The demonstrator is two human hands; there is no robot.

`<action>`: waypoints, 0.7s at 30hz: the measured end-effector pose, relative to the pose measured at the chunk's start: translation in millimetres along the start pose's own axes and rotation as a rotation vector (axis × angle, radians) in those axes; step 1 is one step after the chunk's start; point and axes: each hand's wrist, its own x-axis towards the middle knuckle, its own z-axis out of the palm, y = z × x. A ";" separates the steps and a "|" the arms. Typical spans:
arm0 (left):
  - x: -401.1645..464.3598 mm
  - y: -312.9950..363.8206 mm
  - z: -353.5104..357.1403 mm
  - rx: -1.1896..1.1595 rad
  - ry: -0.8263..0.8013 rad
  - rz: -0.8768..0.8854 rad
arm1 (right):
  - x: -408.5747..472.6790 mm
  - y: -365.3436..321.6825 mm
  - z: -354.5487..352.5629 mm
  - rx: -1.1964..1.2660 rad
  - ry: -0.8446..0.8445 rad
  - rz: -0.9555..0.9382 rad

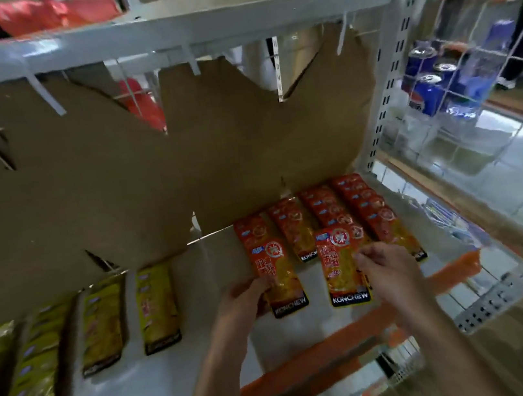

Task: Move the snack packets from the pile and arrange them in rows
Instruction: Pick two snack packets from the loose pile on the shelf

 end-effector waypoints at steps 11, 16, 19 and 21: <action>7.5 11.6 4.1 -0.075 0.215 0.076 | 46.0 -15.8 14.4 -0.212 -0.096 -0.149; 18.9 18.1 2.5 -0.049 0.212 0.081 | 55.7 -26.9 25.6 -0.263 -0.095 -0.166; 28.3 19.7 1.6 -0.003 0.220 0.076 | 60.9 -29.8 29.9 -0.271 -0.096 -0.157; 33.8 20.5 1.6 0.035 0.218 0.064 | 63.9 -31.5 32.3 -0.275 -0.100 -0.155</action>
